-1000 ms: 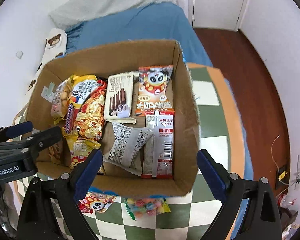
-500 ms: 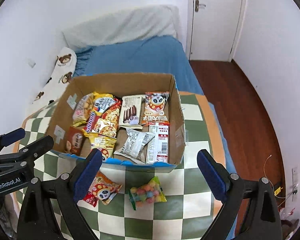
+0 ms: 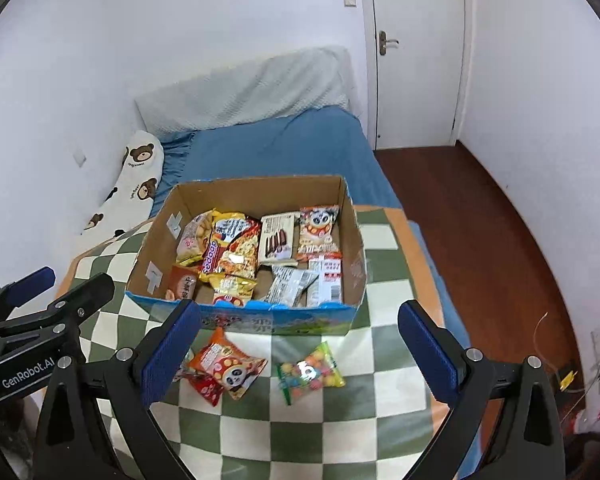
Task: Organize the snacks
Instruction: 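Grasp the red triangular candy pack with the left gripper while the right grasps the orange panda chip bag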
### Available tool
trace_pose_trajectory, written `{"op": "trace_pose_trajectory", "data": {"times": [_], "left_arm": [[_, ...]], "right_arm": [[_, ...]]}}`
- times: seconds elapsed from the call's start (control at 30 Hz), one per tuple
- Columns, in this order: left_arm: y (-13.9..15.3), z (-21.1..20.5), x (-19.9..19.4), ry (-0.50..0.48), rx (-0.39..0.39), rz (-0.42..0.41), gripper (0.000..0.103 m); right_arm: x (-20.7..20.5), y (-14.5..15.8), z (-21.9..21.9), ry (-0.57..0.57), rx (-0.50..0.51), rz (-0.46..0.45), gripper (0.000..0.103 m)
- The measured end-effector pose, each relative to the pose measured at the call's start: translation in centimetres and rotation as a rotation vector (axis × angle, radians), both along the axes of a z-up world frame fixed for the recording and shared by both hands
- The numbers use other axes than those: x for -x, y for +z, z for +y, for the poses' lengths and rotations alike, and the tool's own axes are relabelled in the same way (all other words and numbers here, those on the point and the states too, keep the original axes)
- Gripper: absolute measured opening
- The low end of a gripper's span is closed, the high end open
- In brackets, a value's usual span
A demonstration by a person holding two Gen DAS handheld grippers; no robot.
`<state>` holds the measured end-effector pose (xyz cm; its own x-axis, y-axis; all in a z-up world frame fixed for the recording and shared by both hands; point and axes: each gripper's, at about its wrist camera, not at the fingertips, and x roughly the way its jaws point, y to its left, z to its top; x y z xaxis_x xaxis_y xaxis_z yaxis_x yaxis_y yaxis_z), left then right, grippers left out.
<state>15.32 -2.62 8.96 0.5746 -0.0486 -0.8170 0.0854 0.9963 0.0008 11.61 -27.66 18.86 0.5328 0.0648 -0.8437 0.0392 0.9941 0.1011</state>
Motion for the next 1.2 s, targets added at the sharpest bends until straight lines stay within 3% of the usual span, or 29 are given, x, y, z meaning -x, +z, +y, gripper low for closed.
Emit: {"op": "trace_pose_trajectory", "data": {"times": [0.13, 0.27, 0.37, 0.53, 0.7, 0.8, 0.87, 1.07, 1.2], "left_arm": [[-2.9, 1.1, -0.4, 0.043, -0.026, 0.073, 0.095], [-7.0, 2.9, -0.5, 0.112, -0.116, 0.135, 0.095], [-10.6, 4.9, -0.3, 0.166, -0.185, 0.197, 0.095], [-15.3, 8.0, 0.4, 0.227, -0.265, 0.298, 0.095], [-18.6, 9.6, 1.2, 0.251, -0.302, 0.372, 0.095], [-19.5, 9.8, 1.7, 0.250, -0.306, 0.394, 0.095], [-19.9, 9.7, 1.9, 0.245, -0.292, 0.409, 0.095], [-20.9, 8.2, 2.1, 0.205, -0.216, 0.455, 0.095], [-21.7, 6.6, 1.9, 0.151, -0.169, 0.484, 0.095]], "right_arm": [[-0.2, -3.4, -0.7, -0.021, -0.056, 0.090, 0.101], [-1.0, -9.9, -0.9, -0.030, -0.174, 0.235, 0.101], [-1.5, -14.5, 1.0, 0.037, -0.197, 0.300, 0.101], [-3.0, -20.4, 6.7, 0.254, -0.102, 0.371, 0.101], [-4.5, -24.1, 11.5, 0.423, 0.011, 0.398, 0.101], [-4.7, -25.9, 13.0, 0.476, 0.034, 0.434, 0.089], [-4.7, -26.4, 13.1, 0.459, -0.006, 0.450, 0.067], [-3.0, -27.4, 9.1, 0.207, -0.145, 0.569, 0.062], [0.1, -27.8, 6.0, 0.108, -0.199, 0.625, 0.062]]}}
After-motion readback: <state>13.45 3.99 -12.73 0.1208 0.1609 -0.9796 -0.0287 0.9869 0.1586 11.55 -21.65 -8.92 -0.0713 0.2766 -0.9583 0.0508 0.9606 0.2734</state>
